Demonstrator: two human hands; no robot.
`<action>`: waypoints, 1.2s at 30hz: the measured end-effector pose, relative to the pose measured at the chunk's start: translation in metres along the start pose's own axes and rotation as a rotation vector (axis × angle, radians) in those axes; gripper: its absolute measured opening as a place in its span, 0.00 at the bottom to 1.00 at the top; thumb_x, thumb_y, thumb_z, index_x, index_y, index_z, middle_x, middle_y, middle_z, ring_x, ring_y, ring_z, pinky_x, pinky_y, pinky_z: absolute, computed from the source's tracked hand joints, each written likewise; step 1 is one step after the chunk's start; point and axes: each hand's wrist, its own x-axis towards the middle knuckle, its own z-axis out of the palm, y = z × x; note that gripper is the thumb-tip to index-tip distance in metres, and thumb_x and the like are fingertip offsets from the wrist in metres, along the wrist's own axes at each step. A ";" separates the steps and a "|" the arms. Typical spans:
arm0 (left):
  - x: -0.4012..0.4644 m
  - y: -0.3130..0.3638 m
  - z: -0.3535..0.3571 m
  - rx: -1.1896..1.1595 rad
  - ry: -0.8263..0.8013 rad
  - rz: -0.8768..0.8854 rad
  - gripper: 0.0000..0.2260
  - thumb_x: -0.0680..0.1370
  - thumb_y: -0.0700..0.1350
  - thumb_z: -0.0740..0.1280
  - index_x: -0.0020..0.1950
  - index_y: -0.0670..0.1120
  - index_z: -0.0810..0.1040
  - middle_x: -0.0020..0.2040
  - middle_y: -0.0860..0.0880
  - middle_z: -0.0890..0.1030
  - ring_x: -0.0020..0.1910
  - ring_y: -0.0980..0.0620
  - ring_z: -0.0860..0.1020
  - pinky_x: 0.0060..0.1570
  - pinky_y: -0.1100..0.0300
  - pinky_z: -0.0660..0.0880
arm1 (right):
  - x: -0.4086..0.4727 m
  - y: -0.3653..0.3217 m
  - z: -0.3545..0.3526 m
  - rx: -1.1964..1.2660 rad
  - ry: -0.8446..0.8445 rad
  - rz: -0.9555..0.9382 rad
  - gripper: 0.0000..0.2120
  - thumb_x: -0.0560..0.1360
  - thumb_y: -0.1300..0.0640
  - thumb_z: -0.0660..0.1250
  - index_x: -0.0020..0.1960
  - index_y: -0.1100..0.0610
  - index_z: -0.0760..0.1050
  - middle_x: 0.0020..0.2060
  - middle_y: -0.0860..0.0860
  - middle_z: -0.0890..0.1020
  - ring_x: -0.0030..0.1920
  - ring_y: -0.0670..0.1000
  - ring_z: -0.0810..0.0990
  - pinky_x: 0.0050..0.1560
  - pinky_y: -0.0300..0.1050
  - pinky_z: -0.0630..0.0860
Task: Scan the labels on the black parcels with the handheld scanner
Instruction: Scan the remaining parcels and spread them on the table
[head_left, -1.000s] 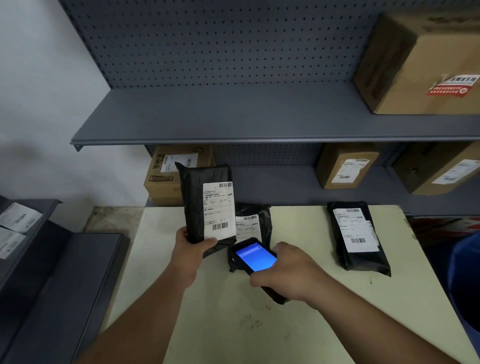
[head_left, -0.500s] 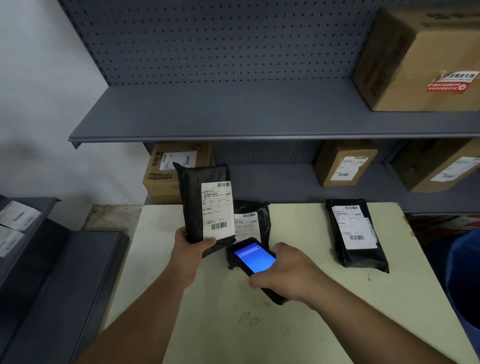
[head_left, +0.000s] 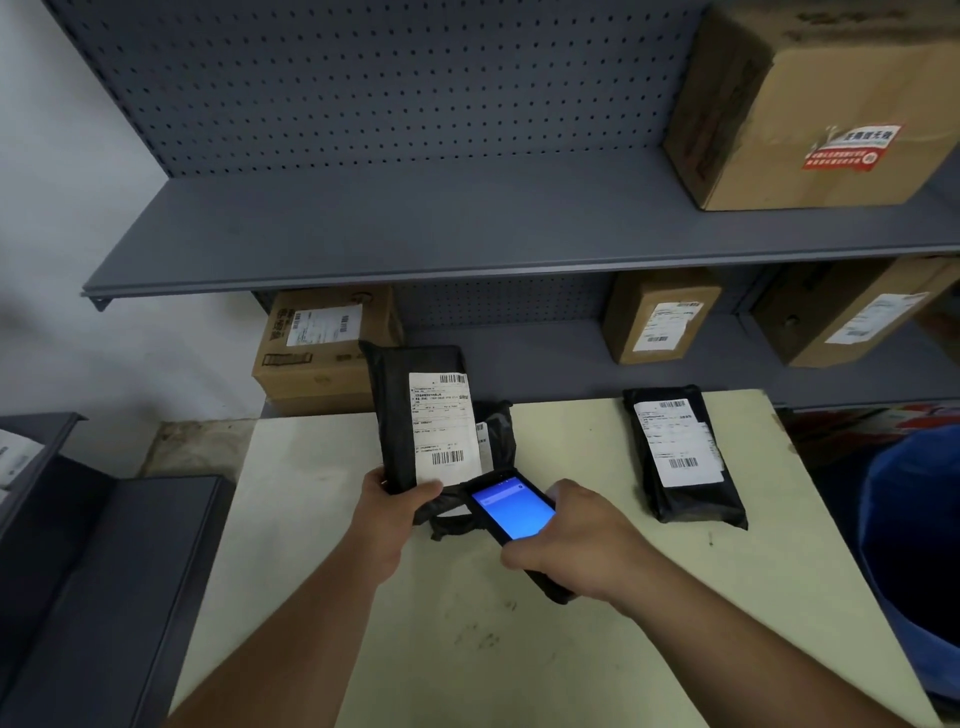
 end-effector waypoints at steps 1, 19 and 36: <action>-0.002 -0.001 0.006 0.007 -0.012 -0.006 0.27 0.72 0.36 0.79 0.66 0.46 0.72 0.57 0.46 0.84 0.53 0.45 0.85 0.53 0.48 0.82 | 0.000 0.003 -0.003 0.006 0.004 0.001 0.24 0.63 0.44 0.78 0.53 0.52 0.73 0.47 0.49 0.81 0.50 0.54 0.86 0.41 0.48 0.80; -0.011 -0.023 0.124 0.156 -0.263 -0.134 0.13 0.77 0.43 0.75 0.57 0.36 0.83 0.34 0.45 0.83 0.32 0.50 0.77 0.42 0.50 0.76 | 0.014 0.067 -0.055 0.082 0.101 0.045 0.23 0.65 0.46 0.78 0.54 0.51 0.74 0.46 0.49 0.82 0.46 0.51 0.85 0.44 0.50 0.84; -0.007 -0.054 0.205 0.198 -0.254 -0.204 0.04 0.80 0.43 0.72 0.50 0.42 0.83 0.50 0.39 0.85 0.48 0.44 0.82 0.53 0.50 0.78 | 0.026 0.126 -0.091 0.192 0.132 0.116 0.21 0.64 0.47 0.78 0.51 0.52 0.74 0.41 0.48 0.81 0.37 0.49 0.80 0.37 0.45 0.75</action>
